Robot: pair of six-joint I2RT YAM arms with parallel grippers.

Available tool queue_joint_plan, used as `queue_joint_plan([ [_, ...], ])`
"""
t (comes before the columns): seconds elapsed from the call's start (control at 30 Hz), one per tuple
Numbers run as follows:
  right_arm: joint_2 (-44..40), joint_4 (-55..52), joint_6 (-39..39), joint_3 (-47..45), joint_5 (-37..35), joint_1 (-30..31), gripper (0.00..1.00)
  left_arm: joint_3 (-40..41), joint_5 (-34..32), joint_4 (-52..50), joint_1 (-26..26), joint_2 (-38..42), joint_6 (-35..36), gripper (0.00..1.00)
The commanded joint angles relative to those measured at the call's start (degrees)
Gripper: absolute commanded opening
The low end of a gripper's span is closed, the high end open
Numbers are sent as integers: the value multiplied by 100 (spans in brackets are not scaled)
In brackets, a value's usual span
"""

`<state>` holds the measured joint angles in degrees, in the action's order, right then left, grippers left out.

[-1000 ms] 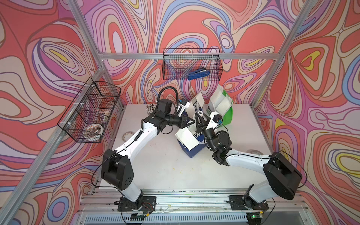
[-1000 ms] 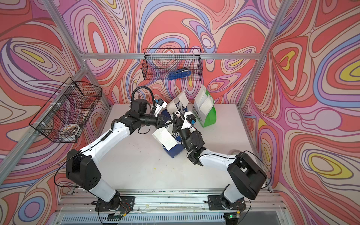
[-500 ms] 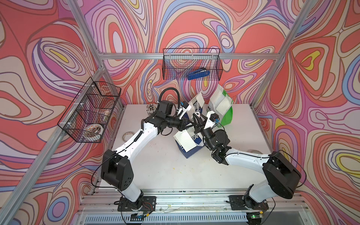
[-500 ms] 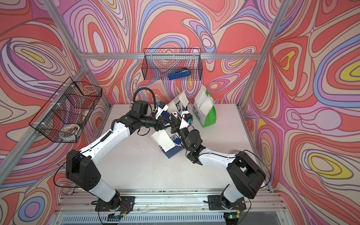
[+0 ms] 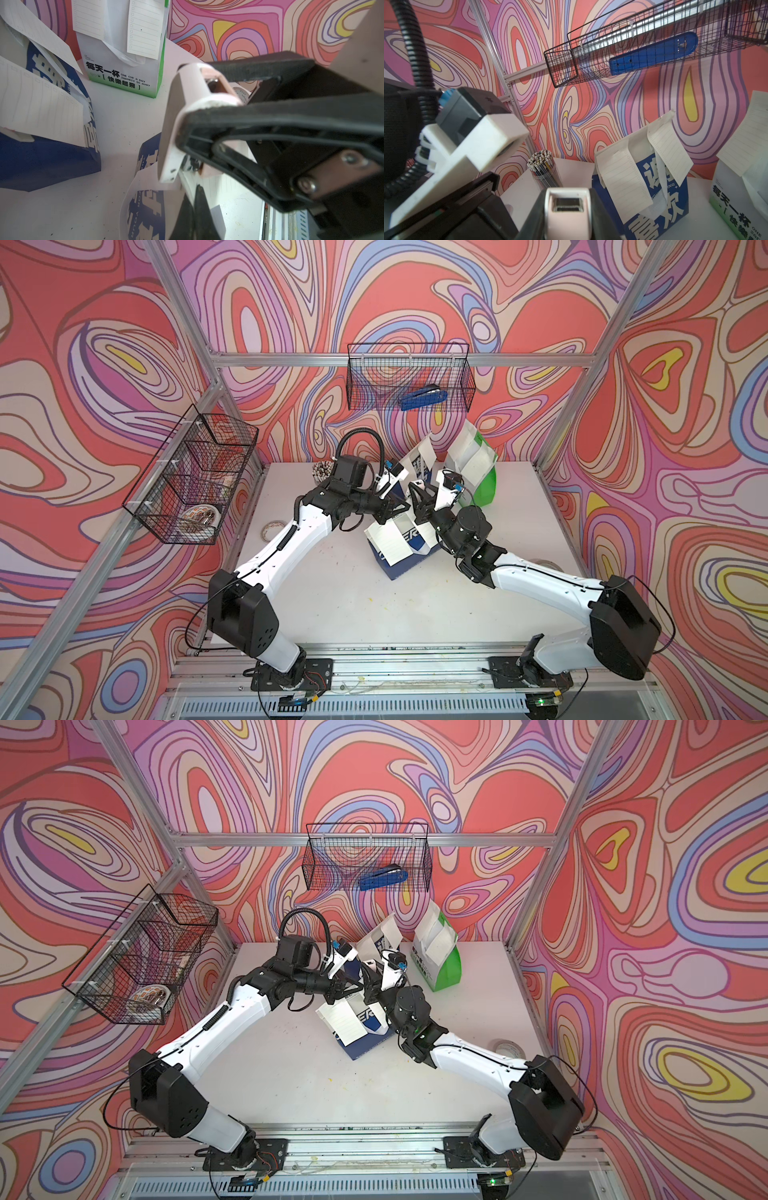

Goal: Staple the receipts to the bags
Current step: Place the stapler in the takeout bag.

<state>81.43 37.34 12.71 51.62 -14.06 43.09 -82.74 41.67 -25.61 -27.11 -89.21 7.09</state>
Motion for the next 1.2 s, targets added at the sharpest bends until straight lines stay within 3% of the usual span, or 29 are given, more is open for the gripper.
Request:
queue_joint_plan([
  [0.0,120,-709,74,95,2,-42,10,-207,41,246,-135,354,587,0],
  [0.13,178,-1230,43,372,58,-39,11,-181,-102,207,-172,391,800,0],
  [0.47,202,-3785,101,1538,361,-40,17,-140,-504,82,-183,443,1143,0],
  [0.77,480,-5228,318,2462,578,-55,22,-111,-634,156,-215,374,1174,0],
  [1.0,561,-5367,226,2551,538,-63,25,-93,-637,155,-220,364,1189,0],
  [1.17,448,-5581,-261,2653,727,-72,36,-115,-661,19,-216,368,1334,0],
])
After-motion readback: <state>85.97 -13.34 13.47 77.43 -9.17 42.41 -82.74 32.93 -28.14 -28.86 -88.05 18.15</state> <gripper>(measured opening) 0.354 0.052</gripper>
